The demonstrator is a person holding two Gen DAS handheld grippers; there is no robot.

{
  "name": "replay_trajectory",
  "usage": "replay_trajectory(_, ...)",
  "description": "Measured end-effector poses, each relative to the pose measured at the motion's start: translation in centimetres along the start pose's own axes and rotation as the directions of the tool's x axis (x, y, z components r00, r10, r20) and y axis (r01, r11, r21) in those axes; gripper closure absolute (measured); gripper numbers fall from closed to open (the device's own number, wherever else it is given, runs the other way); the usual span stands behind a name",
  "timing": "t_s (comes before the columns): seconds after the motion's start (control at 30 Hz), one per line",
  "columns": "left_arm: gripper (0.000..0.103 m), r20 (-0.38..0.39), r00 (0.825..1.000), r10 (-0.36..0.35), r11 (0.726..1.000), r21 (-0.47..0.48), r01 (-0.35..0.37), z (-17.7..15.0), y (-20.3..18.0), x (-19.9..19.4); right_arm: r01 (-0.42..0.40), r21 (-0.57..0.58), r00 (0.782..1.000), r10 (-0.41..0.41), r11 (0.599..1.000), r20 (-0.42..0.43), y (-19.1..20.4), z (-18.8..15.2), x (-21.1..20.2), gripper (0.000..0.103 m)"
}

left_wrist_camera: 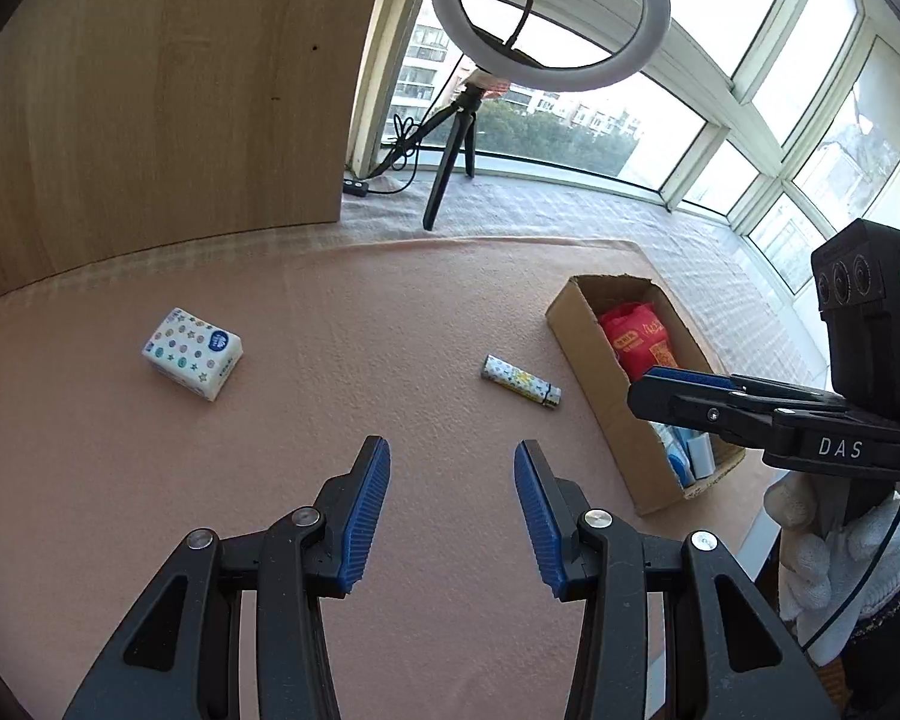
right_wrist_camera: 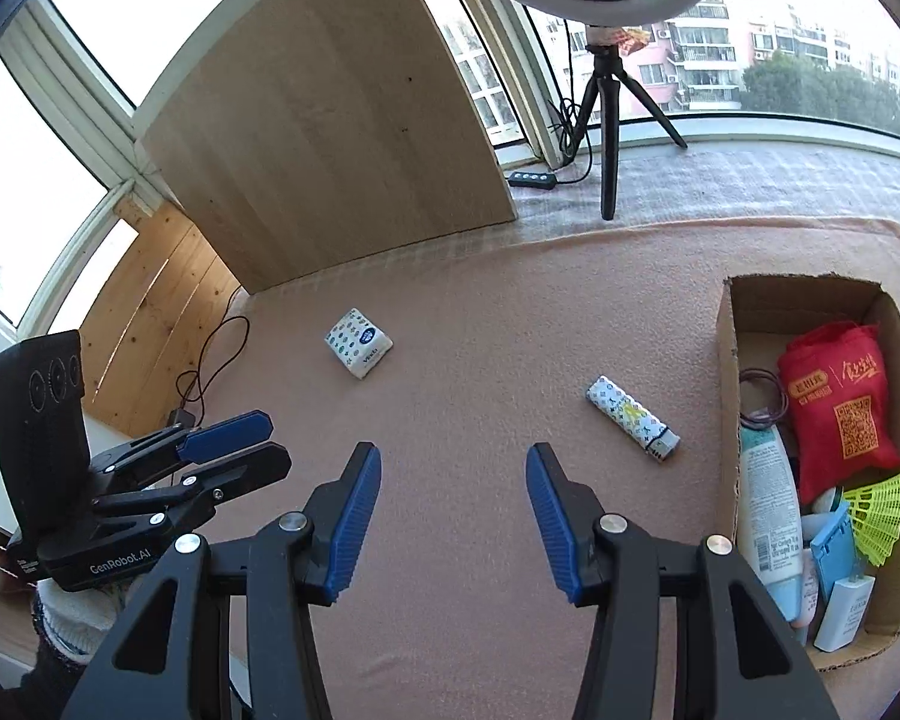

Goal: Organize objects
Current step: 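Move the left tool to the white tissue pack and grasp it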

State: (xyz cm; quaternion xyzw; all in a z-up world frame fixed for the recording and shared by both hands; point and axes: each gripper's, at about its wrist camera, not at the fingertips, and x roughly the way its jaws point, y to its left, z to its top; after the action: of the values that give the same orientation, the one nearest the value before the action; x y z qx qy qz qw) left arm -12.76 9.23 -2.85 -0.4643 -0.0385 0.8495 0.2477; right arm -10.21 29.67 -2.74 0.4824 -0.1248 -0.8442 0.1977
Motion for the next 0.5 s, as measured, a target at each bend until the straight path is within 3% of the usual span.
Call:
replay_trajectory(0.2,0.056,0.066,0.992,0.105,0.993,-0.068,-0.101,5.0,6.6,-1.8,-0.018,-0.063,1.000,0.019,0.998,0.024,2.9,4.6,1.3,0.056)
replay_trajectory(0.5,0.056,-0.049,0.979,0.197,0.960,-0.192,-0.202,9.3,15.5,4.4,-0.019,-0.062,0.999,0.018,0.998,-0.027,4.1,5.0,5.2,0.056)
